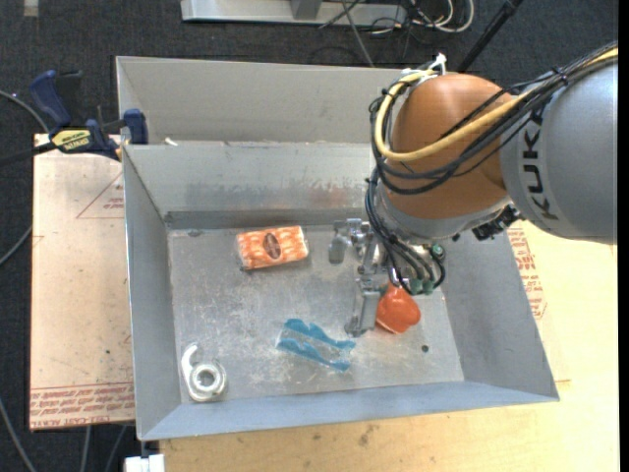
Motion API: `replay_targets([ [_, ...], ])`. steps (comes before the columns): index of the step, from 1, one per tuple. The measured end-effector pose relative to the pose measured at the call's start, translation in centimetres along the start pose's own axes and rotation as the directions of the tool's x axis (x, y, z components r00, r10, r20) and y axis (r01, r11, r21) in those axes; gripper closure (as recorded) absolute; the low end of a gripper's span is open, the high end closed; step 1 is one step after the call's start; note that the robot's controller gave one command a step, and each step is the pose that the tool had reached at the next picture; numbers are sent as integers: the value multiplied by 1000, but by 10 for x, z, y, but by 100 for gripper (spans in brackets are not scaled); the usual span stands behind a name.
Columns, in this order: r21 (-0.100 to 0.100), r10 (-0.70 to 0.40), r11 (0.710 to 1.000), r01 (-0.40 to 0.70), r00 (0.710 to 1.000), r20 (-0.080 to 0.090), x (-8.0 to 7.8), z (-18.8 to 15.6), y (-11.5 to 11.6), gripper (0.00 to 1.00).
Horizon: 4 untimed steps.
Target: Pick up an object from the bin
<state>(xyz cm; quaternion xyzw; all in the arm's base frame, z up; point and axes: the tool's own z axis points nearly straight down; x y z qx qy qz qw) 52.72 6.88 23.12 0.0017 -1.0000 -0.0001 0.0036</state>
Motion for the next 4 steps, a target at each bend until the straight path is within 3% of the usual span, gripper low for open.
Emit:
replay_targets([
  [1,-1,2,1000,-2,1000,8,-1,-5,0,0],
  [2,-2,20,1000,-20,1000,17,-14,39,11,0],
  [3,-1,-86,996,86,996,11,-29,88,2,0],
  [4,2,-312,950,312,950,9,-25,125,-27,0],
])
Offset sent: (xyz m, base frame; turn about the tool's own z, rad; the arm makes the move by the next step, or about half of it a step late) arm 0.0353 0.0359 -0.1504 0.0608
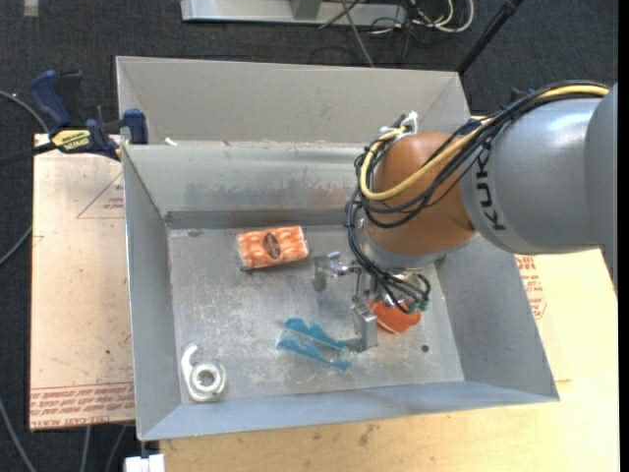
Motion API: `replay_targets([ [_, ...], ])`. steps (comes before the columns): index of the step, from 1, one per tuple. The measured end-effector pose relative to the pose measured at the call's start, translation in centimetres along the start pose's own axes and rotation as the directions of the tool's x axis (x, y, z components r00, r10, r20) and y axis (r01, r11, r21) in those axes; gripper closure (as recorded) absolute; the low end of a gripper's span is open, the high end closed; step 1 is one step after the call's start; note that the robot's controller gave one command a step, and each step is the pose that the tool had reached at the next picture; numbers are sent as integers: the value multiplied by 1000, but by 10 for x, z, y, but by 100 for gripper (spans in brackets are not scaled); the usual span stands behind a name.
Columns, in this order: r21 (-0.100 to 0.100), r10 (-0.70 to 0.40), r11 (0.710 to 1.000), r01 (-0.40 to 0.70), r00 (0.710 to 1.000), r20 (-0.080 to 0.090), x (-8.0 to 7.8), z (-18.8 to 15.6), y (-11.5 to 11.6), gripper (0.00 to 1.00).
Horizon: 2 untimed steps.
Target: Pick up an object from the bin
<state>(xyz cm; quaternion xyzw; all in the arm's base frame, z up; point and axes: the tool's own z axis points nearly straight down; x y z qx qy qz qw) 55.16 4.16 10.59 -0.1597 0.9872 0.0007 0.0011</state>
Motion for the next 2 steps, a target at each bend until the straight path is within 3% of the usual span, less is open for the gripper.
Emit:
replay_targets([
  [1,3,138,990,-138,990,-1,9,17,14,0],
  [2,-2,339,941,-339,941,-1,17,27,5,0],
])
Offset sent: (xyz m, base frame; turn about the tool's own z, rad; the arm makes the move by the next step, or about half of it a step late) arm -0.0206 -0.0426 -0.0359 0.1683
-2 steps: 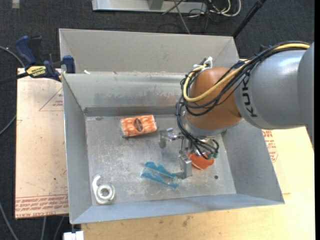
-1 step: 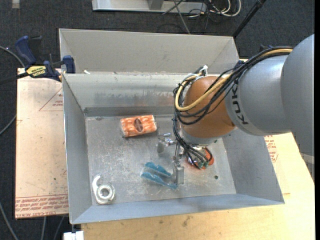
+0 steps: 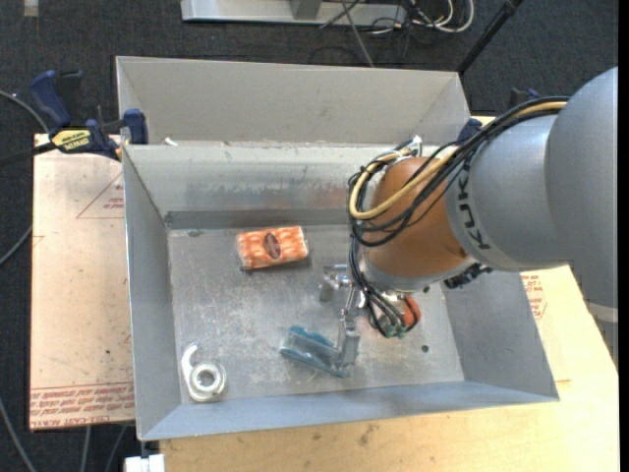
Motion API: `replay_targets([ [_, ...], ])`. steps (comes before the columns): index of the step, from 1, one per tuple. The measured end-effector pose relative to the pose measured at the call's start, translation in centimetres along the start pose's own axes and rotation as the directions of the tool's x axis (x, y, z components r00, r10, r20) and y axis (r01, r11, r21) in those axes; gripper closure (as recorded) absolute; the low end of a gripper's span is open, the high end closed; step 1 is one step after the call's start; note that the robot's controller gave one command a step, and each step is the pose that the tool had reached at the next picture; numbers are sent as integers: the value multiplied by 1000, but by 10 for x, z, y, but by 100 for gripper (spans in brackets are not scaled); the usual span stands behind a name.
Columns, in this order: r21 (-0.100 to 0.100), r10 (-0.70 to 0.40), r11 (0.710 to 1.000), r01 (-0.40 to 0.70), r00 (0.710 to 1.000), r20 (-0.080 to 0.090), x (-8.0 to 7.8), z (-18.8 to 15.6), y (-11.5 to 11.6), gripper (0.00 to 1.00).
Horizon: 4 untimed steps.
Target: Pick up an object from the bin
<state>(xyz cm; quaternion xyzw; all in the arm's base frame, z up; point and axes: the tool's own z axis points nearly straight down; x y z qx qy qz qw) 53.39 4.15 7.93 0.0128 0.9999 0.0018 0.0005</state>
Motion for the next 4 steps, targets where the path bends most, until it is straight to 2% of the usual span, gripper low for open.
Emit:
replay_targets([
  [1,5,-134,991,134,991,0,9,5,20,0],
  [2,1,-24,1000,24,1000,-3,39,7,45,100],
  [3,1,-24,1000,24,1000,-3,39,7,45,100],
  [4,4,-23,1000,23,1000,-9,37,-31,45,100],
])
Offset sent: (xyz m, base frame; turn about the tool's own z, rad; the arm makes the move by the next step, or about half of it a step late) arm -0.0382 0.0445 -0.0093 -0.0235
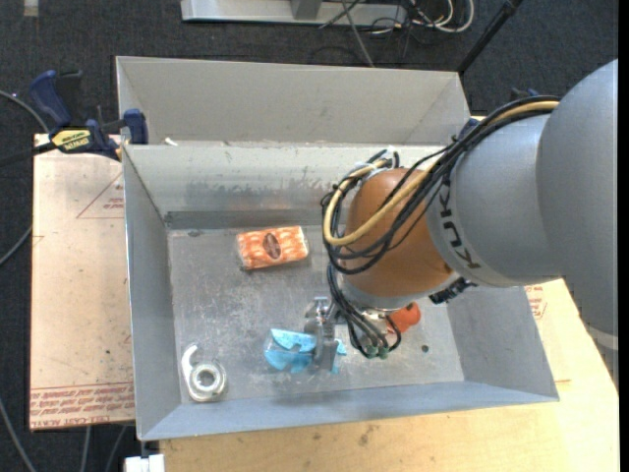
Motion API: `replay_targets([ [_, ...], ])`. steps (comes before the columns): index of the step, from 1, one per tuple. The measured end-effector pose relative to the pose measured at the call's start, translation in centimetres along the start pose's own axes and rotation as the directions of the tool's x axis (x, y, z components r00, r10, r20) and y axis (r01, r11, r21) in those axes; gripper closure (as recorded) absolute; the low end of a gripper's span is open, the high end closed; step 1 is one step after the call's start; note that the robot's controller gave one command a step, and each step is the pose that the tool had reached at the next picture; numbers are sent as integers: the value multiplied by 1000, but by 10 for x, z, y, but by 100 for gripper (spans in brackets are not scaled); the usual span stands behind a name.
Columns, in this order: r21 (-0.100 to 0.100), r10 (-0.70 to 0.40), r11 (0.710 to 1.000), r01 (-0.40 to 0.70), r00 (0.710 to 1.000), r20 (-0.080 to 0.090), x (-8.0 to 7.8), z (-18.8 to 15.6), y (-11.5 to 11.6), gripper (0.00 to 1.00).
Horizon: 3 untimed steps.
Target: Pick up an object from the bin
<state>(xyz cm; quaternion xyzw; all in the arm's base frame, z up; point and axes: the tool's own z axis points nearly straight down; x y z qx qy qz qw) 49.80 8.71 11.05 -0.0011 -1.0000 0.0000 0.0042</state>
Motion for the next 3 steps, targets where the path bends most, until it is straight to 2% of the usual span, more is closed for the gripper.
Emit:
replay_targets([
  [1,-4,12,1000,-12,1000,23,-24,-23,-20,100],
  [2,0,31,1000,-31,1000,-1,-38,-41,-31,100],
  [3,-1,29,1000,-29,1000,9,-56,-97,-21,100],
])
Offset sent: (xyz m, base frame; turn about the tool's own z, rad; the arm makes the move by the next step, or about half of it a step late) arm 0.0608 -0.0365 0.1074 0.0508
